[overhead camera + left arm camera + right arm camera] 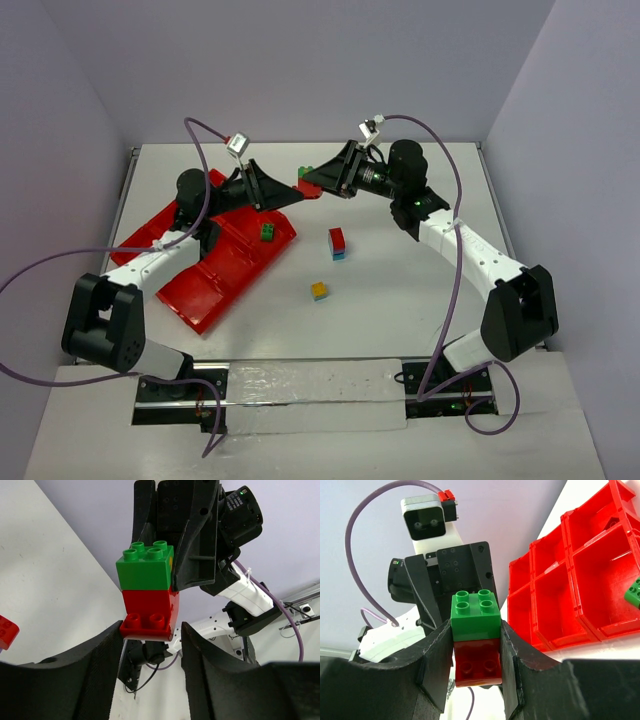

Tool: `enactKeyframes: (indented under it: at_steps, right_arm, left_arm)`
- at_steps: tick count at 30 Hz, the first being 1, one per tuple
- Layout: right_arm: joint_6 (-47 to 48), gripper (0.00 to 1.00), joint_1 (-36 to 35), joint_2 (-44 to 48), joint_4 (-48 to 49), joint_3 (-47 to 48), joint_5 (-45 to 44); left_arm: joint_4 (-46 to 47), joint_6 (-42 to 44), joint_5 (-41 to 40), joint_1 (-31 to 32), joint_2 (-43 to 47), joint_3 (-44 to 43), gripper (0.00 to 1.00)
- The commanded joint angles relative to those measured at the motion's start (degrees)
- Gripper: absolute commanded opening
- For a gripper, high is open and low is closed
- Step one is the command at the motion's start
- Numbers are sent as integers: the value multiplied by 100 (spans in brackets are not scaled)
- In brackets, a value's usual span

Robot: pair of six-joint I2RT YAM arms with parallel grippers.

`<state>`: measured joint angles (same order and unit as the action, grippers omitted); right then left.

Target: Sort the legos into containers by color

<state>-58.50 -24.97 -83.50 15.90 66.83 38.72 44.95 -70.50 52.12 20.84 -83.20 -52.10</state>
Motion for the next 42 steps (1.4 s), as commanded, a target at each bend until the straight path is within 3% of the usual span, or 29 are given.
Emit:
enactKeyframes:
  at_steps: [1, 2, 7, 8, 18, 24, 27, 30, 37, 42]
  right_arm:
    - [20, 0, -23, -11, 282, 144, 86]
    - [23, 0, -25, -17, 277, 141, 83]
    - [67, 0, -43, -8, 207, 98, 21]
    - [75, 0, -43, 5, 186, 97, -3]
    - [293, 0, 51, -8, -216, 479, -272]
    - [568, 0, 208, 62, -777, 839, -616]
    - [905, 0, 501, 224, -1496, 899, -967]
    - [1083, 0, 743, 495, -1847, 672, -1264]
    - [1288, 0, 1047, 839, -2065, 182, -1314]
    - [1305, 0, 1047, 905, -2091, -26, -1271]
  left_arm:
    - [515, -75, 38, 52, 14, -37, 53]
    - [510, -78, 25, 52, 14, -43, 51]
    - [480, -91, 22, 52, 1, -55, 5]
    - [487, -103, 39, 52, -3, -55, 0]
    - [480, -136, 95, 52, 198, 375, 0]
    - [-968, 727, 69, 35, 593, 291, 0]
    - [-3714, 2590, -950, -100, 1030, -527, 0]
    - [-5935, 3295, -2097, -481, 1129, -1295, 0]
    - [-7462, 3871, -4722, -906, 844, -2364, 0]
    - [-7647, 3956, -6186, -906, 50, -2800, 0]
